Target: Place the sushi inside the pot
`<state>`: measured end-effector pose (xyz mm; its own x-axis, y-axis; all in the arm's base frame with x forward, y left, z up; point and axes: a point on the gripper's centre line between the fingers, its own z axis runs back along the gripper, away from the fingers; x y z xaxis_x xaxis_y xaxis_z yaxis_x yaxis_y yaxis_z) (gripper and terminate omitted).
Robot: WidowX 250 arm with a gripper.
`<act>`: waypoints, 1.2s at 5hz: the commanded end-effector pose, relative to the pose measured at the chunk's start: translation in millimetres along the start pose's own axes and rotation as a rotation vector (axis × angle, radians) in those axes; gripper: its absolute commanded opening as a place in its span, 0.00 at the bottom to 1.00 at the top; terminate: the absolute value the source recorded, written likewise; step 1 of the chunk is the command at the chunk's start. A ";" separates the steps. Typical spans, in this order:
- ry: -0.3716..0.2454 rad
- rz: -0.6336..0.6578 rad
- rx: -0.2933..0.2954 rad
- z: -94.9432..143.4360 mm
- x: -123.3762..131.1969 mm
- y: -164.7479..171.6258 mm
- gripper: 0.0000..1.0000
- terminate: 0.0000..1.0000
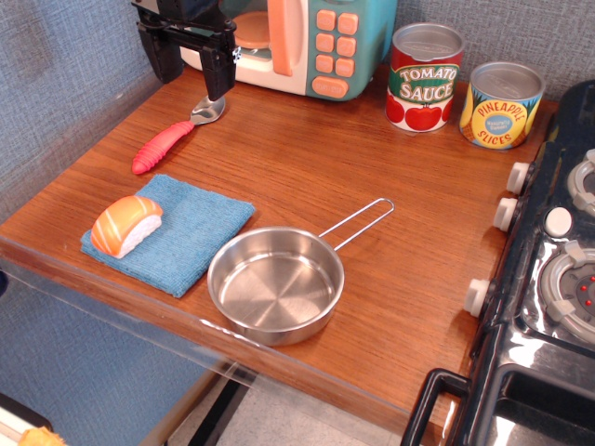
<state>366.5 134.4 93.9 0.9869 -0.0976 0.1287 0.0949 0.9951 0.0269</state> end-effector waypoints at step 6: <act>0.042 -0.077 0.012 -19.5 -83.9 11.3 1.00 0.00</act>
<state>280.4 152.1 46.5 0.9854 -0.1655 0.0390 0.1651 0.9862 0.0150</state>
